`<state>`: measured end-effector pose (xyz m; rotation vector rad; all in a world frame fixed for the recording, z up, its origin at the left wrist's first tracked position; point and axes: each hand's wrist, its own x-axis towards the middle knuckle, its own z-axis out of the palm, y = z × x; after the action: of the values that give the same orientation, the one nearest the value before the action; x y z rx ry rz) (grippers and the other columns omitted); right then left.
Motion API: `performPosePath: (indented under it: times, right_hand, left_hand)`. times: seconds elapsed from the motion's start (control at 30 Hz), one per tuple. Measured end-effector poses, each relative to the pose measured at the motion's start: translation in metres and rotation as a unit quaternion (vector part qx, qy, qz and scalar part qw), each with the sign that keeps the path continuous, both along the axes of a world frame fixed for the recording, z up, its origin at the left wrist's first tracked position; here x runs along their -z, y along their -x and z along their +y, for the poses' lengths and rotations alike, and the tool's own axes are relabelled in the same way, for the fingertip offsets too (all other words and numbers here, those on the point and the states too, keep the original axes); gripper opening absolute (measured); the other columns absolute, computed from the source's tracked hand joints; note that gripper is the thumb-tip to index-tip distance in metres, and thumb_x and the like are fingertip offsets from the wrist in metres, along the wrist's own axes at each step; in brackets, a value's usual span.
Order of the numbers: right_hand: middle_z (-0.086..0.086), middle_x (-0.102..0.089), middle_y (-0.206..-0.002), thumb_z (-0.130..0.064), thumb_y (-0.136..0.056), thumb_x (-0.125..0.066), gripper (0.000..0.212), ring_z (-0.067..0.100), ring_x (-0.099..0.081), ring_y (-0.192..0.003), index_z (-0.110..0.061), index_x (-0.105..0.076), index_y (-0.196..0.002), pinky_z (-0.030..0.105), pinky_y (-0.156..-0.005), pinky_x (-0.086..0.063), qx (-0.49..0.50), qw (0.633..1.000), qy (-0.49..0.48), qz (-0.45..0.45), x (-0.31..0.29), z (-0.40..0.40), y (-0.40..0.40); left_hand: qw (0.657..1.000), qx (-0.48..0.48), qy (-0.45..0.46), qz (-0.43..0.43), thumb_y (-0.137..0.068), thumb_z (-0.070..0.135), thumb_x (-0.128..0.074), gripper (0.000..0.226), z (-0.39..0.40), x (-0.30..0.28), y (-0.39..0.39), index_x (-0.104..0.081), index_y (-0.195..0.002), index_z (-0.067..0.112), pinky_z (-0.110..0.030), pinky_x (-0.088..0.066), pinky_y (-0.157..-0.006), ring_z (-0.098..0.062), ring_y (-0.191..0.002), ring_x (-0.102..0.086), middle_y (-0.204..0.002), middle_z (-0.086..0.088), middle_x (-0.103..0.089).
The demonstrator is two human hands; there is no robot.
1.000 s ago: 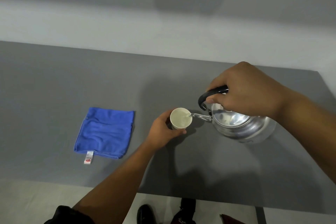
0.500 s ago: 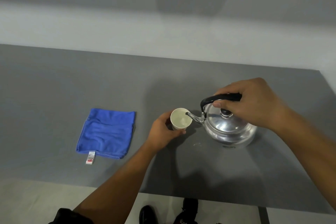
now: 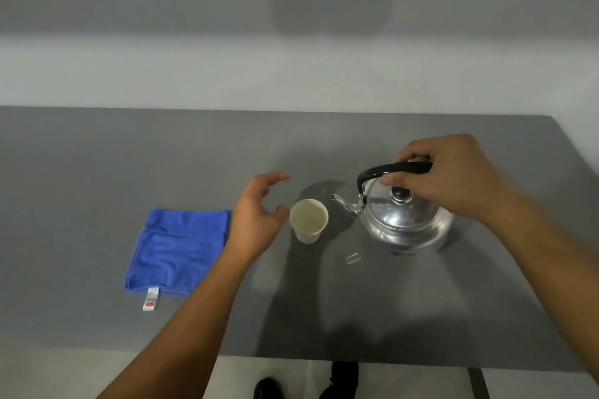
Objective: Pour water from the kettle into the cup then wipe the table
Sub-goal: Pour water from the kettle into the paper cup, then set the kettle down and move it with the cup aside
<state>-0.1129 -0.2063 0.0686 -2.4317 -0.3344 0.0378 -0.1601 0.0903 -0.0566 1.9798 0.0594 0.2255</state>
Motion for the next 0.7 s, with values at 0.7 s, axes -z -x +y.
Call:
performPosePath:
  times: [0.7]
  right_hand:
    - [-0.016,-0.073,-0.079,-0.022,-0.080,-0.084,0.023,0.003,-0.068,-0.079,-0.042,-0.074,-0.086,0.024,-0.075,-0.052,0.003,0.999,-0.047,0.012,0.015,-0.033,-0.082]
  left_hand:
    - [0.985,0.145,-0.089,0.017,-0.084,0.019,-0.079,0.018,-0.099,-0.048,-0.132,-0.076,-0.100,0.027,-0.026,-0.055,-0.086,-0.008,-0.091,-0.074,-0.093,0.007,-0.078]
